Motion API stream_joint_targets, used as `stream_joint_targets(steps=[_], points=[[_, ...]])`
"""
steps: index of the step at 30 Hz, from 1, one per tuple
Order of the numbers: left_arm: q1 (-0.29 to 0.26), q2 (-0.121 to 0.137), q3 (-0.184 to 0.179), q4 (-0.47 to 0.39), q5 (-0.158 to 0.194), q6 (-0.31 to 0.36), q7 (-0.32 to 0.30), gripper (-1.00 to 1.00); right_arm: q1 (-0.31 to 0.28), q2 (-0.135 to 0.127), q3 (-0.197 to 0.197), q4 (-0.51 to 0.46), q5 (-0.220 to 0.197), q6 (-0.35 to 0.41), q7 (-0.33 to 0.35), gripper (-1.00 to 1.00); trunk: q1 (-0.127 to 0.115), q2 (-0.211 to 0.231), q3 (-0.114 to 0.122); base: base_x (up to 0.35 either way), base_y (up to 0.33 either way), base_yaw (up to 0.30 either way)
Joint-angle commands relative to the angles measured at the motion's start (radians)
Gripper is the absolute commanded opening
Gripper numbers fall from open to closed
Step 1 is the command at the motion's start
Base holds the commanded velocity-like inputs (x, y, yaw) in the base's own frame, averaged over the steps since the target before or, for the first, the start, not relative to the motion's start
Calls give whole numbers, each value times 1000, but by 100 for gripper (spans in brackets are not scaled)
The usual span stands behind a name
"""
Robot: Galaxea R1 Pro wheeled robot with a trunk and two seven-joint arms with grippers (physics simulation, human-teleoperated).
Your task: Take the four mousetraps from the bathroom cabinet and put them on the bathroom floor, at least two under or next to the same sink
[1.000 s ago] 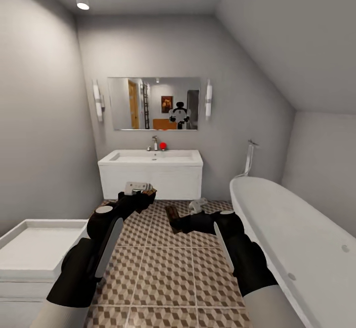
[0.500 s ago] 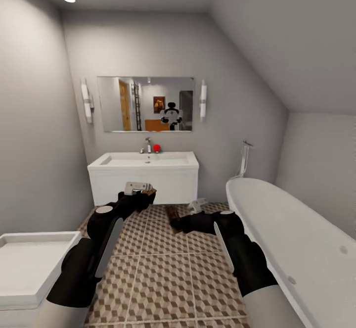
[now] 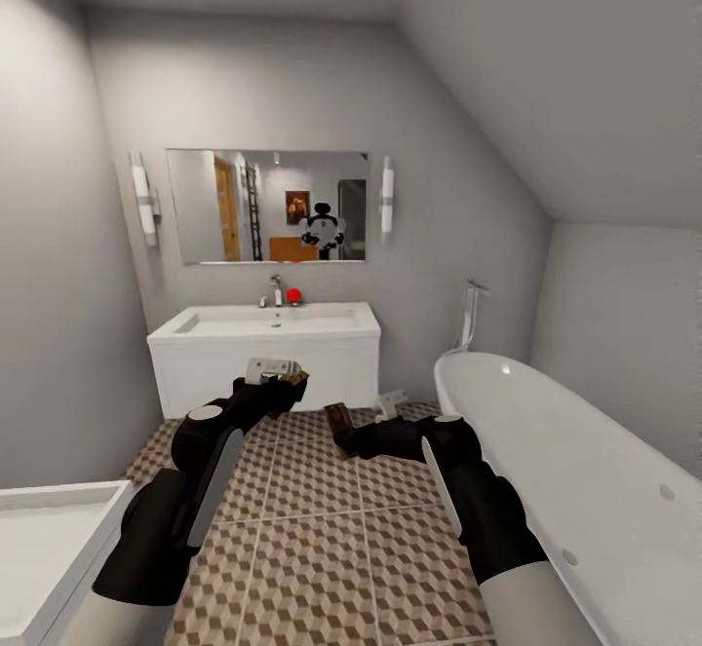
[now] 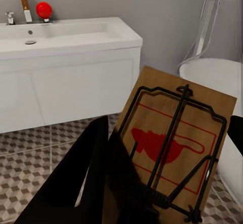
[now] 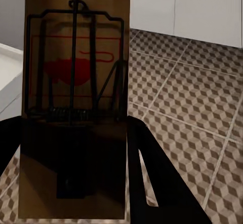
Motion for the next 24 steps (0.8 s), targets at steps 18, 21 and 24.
stream_joint_targets(steps=[18, 21, 24], points=[[-1, 0, 1, -1, 9, 5, 4, -100, -1, 1, 0, -1, -2, 4, 6, -100, 0, -1, 4, 171, 63, 38], [-1, 0, 0, -1, 7, 5, 4, -100, -1, 1, 0, -1, -2, 4, 6, -100, 0, -1, 4, 131, 48, 33], [-1, 0, 0, -1, 6, 5, 4, -100, -1, 1, 0, -1, -2, 4, 6, -100, 0, -1, 4, 131, 54, 17]])
